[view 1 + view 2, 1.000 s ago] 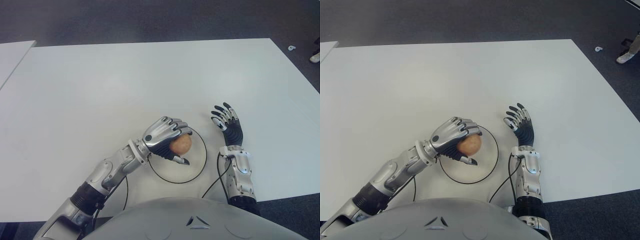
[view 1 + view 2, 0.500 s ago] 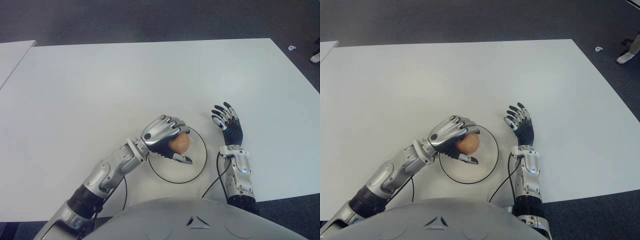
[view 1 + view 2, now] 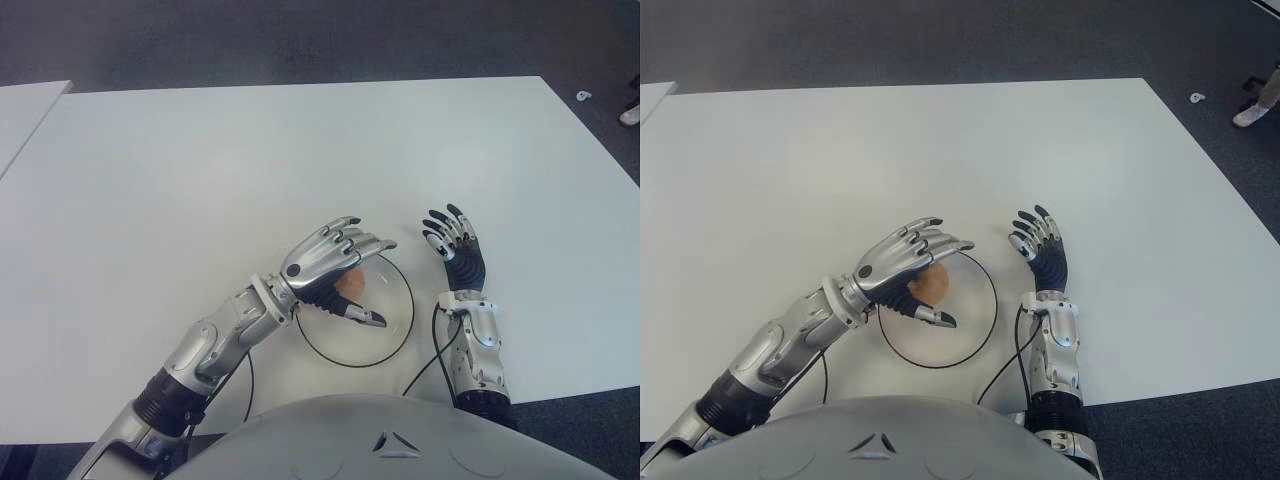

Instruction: Put the apples into the plate.

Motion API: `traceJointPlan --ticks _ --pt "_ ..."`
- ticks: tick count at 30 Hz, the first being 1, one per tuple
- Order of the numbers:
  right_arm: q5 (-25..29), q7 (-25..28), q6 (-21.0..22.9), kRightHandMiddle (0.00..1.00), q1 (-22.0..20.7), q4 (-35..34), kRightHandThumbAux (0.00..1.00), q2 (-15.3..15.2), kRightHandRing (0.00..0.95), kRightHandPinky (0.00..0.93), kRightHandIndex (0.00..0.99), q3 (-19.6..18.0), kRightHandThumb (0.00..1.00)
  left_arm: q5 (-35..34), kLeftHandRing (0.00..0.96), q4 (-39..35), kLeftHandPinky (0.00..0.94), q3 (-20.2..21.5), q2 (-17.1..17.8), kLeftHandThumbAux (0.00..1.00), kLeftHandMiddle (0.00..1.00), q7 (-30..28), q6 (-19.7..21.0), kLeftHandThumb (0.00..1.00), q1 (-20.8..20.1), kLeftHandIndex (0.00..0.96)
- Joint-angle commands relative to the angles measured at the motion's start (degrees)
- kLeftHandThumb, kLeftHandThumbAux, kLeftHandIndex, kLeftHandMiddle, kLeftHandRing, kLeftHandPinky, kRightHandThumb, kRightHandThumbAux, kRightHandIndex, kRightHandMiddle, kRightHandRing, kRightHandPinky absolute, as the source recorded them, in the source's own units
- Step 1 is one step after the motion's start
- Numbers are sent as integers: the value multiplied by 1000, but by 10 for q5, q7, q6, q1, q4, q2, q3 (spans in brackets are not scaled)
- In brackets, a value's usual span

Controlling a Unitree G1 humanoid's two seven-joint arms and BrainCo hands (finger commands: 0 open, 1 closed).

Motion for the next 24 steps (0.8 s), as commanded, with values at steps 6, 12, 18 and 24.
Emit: traceJointPlan --ticks 6,12,18,24 --pt "0 1 28 281 24 25 738 9 288 313 130 4 583 -9 0 1 0 8 13 163 0 -19 -11 158 -2 0" --pt "-3 -1 29 294 27 17 750 9 294 305 135 6 599 -4 0 3 0 12 16 156 0 -21 -17 163 -5 0" --pt "-3 -3 32 307 28 16 755 11 298 303 143 7 617 -3 0 0 0 15 16 152 0 -27 -14 165 -3 0" --pt "-7 -9 39 303 31 10 758 10 290 279 133 9 607 -4 0 -4 0 18 15 154 0 -34 -11 157 0 0"
